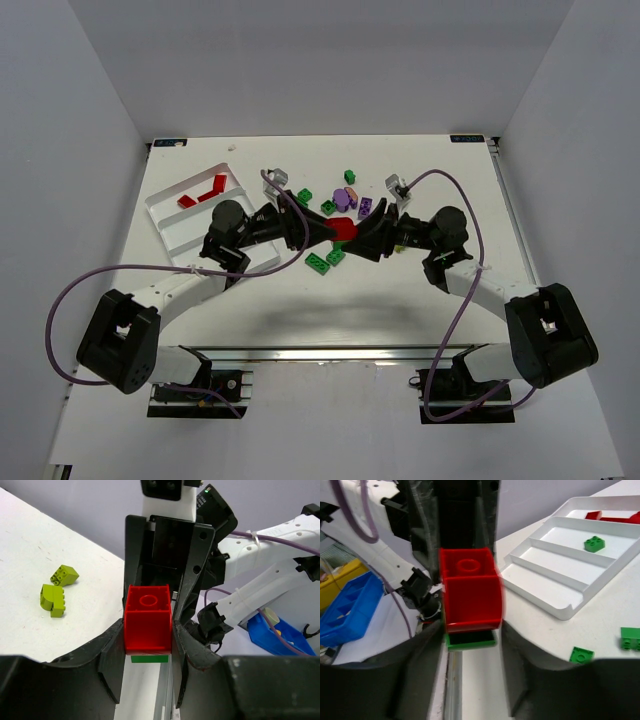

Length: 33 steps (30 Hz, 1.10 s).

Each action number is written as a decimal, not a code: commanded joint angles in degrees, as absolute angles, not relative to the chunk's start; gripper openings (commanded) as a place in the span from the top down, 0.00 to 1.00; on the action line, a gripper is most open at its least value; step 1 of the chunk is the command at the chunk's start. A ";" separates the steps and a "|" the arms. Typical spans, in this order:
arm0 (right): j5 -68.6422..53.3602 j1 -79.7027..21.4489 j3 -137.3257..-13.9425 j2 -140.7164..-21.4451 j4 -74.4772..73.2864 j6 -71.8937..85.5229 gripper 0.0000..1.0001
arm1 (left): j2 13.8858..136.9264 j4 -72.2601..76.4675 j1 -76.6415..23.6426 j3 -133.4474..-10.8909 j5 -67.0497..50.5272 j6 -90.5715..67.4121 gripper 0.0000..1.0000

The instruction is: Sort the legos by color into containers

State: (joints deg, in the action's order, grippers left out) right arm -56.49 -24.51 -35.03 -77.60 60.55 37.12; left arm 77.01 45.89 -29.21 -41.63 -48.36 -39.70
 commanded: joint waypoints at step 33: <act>-53.18 -25.57 -39.99 -76.20 40.79 22.77 1.00 | 74.59 20.58 -4.66 -45.41 2.22 -27.16 1.00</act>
State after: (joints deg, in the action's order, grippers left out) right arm -56.12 -24.97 -36.86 -78.70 46.41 28.45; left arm 73.03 35.07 -6.48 -39.40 -18.09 -34.54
